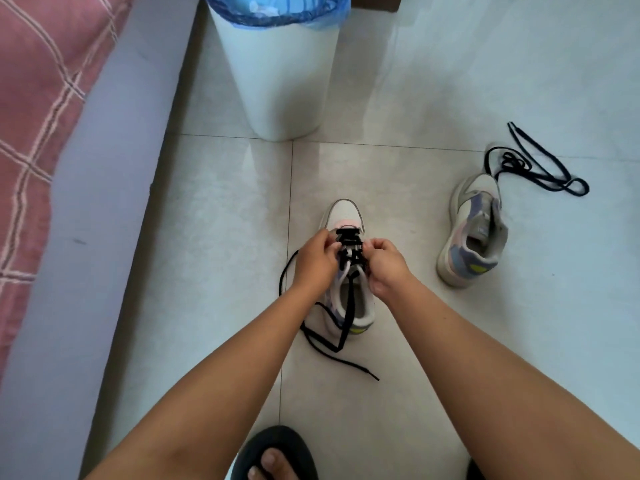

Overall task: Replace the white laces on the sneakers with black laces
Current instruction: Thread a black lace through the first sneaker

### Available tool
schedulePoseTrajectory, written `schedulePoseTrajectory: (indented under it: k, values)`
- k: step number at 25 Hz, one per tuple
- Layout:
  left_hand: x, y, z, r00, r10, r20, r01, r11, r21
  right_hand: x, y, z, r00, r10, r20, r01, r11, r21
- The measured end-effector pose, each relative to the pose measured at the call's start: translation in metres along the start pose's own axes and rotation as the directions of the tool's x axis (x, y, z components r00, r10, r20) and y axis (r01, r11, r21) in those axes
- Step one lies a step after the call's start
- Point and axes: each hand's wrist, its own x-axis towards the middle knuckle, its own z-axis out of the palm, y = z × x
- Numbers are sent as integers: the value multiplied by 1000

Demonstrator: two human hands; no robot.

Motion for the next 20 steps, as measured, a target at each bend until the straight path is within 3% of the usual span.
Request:
schedulePoseTrajectory:
  k: [2,5,7,9,12,15,17,18,20]
  values:
    - [-7,0,1,997,-48,-68,43,996,-80,2,4,0,999,-15,-36,14,999,-37]
    - [-6,4,-3,995,-78,-67,77,997,-14,5,-8,-7,993,-97,-62,61,900,-431]
    - [-2,5,-6,998,-70,8,68,986,155,2,-18,-12,997,-77,12,62,674,-736]
    - [3,12,-9,986,-63,152,3,931,365,-1,-23,-10,993,-15,117,111,444,-889]
    - [19,28,-8,952,-102,288,-102,782,615,-2,-27,-3,970,-38,242,245,162,-956]
    - [22,49,-1,907,-282,312,-89,596,798,-2,-34,3,943,-1,333,333,21,-943]
    - [16,48,3,912,-216,349,-157,602,783,-1,-35,-1,922,-18,387,388,44,-921]
    - [13,40,0,925,-125,358,-186,673,716,1,-31,-6,921,-71,383,389,141,-910]
    - [4,15,-8,966,17,258,-129,896,425,3,-14,-21,944,-170,282,329,485,-810]
